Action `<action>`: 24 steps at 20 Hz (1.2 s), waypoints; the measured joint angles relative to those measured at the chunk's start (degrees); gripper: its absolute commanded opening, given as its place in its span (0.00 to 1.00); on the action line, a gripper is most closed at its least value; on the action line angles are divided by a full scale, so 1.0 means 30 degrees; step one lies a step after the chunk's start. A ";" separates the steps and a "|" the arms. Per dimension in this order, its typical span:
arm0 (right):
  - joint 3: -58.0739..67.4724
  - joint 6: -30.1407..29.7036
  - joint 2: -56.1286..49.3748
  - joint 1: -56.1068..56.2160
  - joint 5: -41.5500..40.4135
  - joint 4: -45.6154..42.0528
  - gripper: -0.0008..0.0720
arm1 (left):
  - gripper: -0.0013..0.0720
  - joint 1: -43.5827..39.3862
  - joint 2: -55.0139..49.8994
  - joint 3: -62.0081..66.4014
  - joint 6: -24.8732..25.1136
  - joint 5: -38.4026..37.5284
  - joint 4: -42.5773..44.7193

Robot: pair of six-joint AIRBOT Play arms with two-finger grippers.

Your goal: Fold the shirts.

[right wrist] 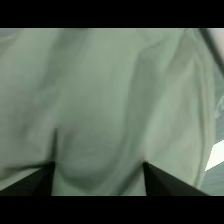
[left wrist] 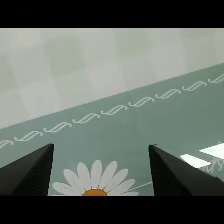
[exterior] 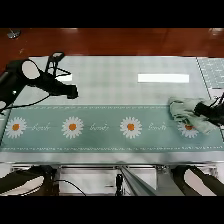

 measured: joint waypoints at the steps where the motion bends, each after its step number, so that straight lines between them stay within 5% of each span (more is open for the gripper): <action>1: -0.0510 -0.0270 -0.0095 -0.0517 -0.0627 0.0787 0.85 | 0.98 0.0000 0.0029 -0.0270 0.0095 0.0117 -0.0153; 2: -0.0867 -0.0641 -0.0401 -0.0852 -0.1086 0.1559 0.68 | 0.98 0.0007 0.0051 -0.0474 0.0168 0.0379 -0.0321; 3: -0.1100 -0.1180 -0.0874 -0.1122 -0.1472 0.2659 0.17 | 0.98 0.0044 0.0051 -0.0612 0.0219 0.0670 -0.0423; 4: -0.1151 -0.1931 -0.1355 -0.1304 -0.1741 0.3810 0.07 | 0.98 0.0066 0.0080 -0.0721 0.0284 0.0801 -0.0510; 10: 0.3439 -0.7417 -0.1545 -0.1362 -0.1479 1.0593 0.06 | 0.98 0.1639 0.0189 -0.0204 0.0415 0.0408 -0.0568; 16: 1.2123 -0.8721 0.0248 0.0707 -0.0605 1.2254 0.06 | 0.98 0.5326 0.2820 -0.0058 0.1705 -0.0721 -0.3825; 24: 2.0130 -0.9734 0.0707 0.6309 0.1712 1.2378 0.06 | 0.98 0.6375 0.9653 -0.4969 0.3949 -0.1195 -0.6921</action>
